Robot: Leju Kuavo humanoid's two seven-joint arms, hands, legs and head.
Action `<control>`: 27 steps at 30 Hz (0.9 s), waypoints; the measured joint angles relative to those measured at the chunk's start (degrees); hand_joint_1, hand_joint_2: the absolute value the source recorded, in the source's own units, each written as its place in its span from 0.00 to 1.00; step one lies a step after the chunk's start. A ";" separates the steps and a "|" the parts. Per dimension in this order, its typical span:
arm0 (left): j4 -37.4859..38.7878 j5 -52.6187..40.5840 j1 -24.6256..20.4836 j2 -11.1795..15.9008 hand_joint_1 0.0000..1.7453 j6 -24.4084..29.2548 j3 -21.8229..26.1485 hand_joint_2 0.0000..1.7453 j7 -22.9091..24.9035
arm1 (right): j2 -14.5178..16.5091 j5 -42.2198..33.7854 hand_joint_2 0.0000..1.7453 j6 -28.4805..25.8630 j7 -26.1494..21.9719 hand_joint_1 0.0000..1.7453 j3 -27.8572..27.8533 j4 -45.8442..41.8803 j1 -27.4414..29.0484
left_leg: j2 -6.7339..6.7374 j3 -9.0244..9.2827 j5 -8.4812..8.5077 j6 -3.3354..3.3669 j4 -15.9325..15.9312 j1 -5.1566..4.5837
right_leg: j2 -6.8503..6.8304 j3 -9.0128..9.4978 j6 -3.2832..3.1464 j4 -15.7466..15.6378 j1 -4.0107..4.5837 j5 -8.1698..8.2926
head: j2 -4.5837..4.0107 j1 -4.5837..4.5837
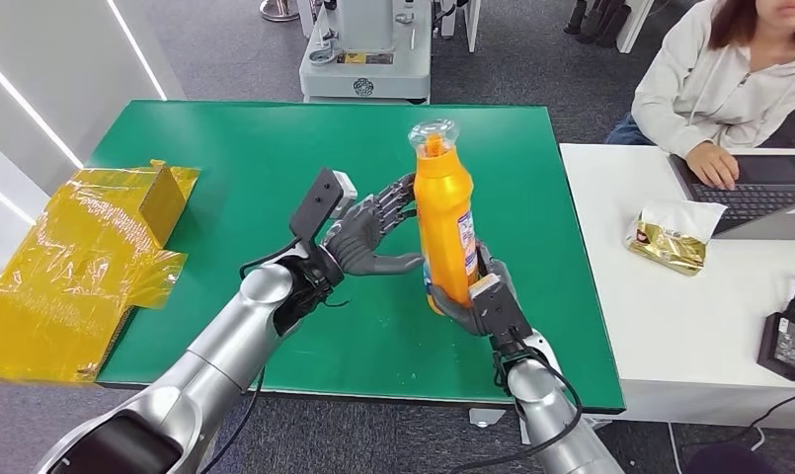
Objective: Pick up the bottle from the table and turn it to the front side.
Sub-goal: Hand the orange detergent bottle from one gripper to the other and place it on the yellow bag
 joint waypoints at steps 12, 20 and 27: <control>5.79 2.26 -4.49 -0.38 0.00 -1.31 -1.22 1.00 5.12 | 0.61 2.19 1.00 -1.77 -0.03 1.00 2.80 4.69 -1.30 | 0.00 0.00 0.00 0.00 0.00 0.00 | 0.00 -0.01 0.00 0.00 0.00 0.00 | 0.00 0.00; 7.57 4.16 -6.57 -1.23 0.00 -1.77 -1.45 1.00 6.58 | 0.89 2.63 1.00 -2.80 0.08 1.00 3.83 6.40 -1.93 | 0.00 0.00 0.00 0.00 0.01 0.00 | 0.01 -0.01 0.00 0.00 0.00 0.00 | 0.00 0.00; 7.99 6.36 -6.87 -2.39 0.00 -1.73 -1.61 1.00 7.74 | 0.87 2.65 1.00 -3.24 0.46 1.00 3.76 6.48 -1.88 | 0.01 0.00 0.00 0.00 0.01 0.00 | 0.01 -0.03 0.00 0.00 0.00 0.00 | 0.00 0.00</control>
